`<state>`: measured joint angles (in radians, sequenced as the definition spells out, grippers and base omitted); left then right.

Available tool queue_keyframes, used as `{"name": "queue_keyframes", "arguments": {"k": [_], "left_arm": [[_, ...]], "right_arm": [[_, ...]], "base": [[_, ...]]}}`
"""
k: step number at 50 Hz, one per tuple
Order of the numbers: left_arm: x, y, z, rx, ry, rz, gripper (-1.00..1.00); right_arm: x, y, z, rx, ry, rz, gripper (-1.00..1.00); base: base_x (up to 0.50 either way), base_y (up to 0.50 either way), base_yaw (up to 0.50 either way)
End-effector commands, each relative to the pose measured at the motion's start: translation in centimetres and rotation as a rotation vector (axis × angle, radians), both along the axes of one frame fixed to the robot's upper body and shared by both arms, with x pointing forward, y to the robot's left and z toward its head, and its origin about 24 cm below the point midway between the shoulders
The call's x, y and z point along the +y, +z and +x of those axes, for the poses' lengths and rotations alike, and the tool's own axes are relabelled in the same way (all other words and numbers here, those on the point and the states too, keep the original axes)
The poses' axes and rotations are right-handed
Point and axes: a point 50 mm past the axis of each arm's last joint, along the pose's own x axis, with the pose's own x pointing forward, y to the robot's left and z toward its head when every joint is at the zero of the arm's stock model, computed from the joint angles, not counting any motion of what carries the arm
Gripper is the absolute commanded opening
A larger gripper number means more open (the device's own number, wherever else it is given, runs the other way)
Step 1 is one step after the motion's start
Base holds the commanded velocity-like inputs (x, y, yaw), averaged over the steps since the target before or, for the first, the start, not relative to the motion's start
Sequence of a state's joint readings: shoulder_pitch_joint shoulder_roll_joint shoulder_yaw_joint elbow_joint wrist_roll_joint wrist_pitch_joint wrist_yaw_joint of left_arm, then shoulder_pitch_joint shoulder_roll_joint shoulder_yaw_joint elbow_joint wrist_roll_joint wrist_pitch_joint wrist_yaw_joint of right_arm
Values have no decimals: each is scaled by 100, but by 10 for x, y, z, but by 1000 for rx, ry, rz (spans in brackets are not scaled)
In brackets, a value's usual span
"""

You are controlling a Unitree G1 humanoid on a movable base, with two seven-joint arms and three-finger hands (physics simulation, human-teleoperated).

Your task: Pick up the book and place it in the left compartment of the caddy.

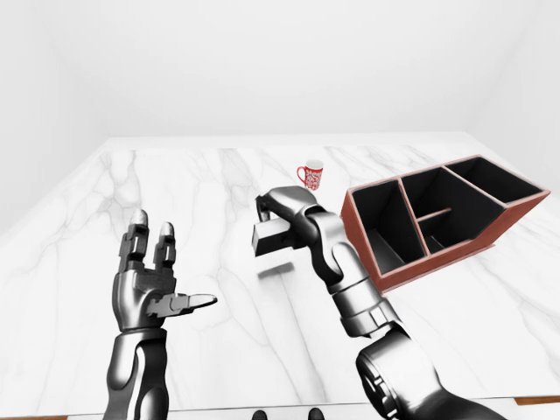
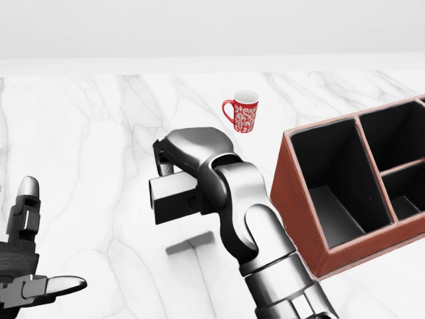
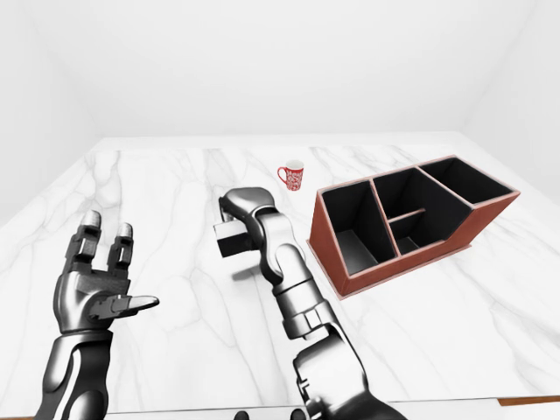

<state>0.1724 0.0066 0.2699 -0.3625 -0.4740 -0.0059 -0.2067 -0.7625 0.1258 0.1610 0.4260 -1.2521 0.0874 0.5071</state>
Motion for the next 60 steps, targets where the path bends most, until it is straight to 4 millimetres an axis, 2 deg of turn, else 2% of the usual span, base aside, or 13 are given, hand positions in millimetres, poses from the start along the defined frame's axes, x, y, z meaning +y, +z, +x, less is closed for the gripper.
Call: {"name": "queue_keyframes", "arguments": {"k": [1, 7, 14, 21, 29, 31, 37, 41, 43, 44, 49, 53, 60], "left_arm": [[-1, 3, 1, 7, 0, 7, 100], [-2, -3, 1, 12, 0, 13, 100], [-2, 0, 1, 13, 1, 15, 100], [-3, -5, 2, 17, 0, 20, 100], [-3, 0, 3, 20, 0, 24, 100], [-4, -6, 2, 20, 1, 25, 100], [-4, -2, 3, 22, 0, 28, 100], [-4, -1, 4, 24, 0, 29, 100], [-4, -7, 3, 24, 0, 30, 100], [-5, -8, 3, 26, 0, 32, 100], [-5, -2, 4, 27, 0, 33, 100], [-5, -7, 4, 29, -1, 34, 100], [-5, -2, 5, 31, -1, 36, 100]], "right_arm": [[-44, 56, -21, -198, -72, 48, -100], [-66, 96, -33, -332, -106, 64, -100], [-94, 124, -45, -458, -142, 106, -100], [-116, 139, -57, -522, -126, 151, -100], [-145, 147, -70, -641, -122, 305, -100], [-151, 149, -73, -670, -118, 356, -100], [-172, 148, -83, -758, -131, 563, -100], [-195, 136, -84, -789, -199, 774, -100], [-206, 130, -83, -800, -238, 872, -100], [-217, 125, -81, -814, -293, 954, -100], [-238, 114, -83, -850, -377, 1156, -100], [-248, 108, -89, -896, -439, 1256, -100], [-261, 81, -86, -891, -616, 1339, -100]], "base": [[0, 0, 0], [0, 0, 0], [0, 0, 0], [0, 0, 0], [0, 0, 0], [0, 0, 0], [0, 0, 0], [0, 0, 0], [0, 0, 0], [0, 0, 0], [0, 0, 0], [0, 0, 0], [0, 0, 0]]}}
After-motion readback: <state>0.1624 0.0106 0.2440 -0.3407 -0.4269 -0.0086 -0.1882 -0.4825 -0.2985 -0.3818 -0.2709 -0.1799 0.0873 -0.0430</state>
